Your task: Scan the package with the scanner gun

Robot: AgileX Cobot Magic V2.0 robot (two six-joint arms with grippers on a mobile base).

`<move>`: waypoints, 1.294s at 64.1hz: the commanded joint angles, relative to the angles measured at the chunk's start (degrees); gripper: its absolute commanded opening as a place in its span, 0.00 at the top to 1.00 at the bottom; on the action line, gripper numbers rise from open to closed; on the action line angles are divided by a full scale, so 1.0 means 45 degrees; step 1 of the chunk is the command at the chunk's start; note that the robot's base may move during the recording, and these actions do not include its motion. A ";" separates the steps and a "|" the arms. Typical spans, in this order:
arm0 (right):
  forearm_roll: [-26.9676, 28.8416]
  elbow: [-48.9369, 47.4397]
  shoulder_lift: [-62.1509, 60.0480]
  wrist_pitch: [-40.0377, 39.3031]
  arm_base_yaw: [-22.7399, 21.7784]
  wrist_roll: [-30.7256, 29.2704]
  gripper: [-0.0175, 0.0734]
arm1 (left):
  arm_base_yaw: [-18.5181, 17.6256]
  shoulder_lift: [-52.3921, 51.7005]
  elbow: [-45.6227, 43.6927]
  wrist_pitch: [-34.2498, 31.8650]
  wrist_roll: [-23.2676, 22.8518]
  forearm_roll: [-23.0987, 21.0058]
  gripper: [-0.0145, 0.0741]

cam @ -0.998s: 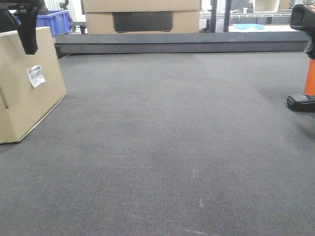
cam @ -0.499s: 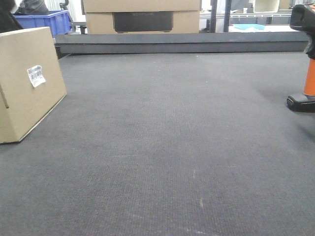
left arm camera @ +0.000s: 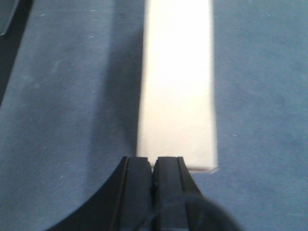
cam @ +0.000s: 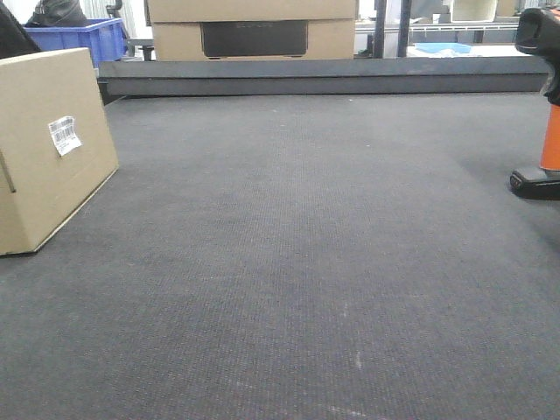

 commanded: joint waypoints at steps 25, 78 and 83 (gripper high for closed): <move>-0.0307 0.0464 -0.3661 0.2634 -0.0001 0.0000 0.99 | 0.0391 -0.4988 0.5952 -0.6314 0.0562 -0.0107 0.96; 0.3439 0.0989 -1.0099 0.5289 -0.0001 0.0000 0.99 | 0.0391 -1.3511 1.0645 -0.9780 0.0562 0.0123 0.96; 0.3536 0.0989 -1.0120 0.5289 -0.0001 0.0000 0.99 | 0.0391 -1.3581 1.0645 -0.9780 0.0562 0.0123 0.96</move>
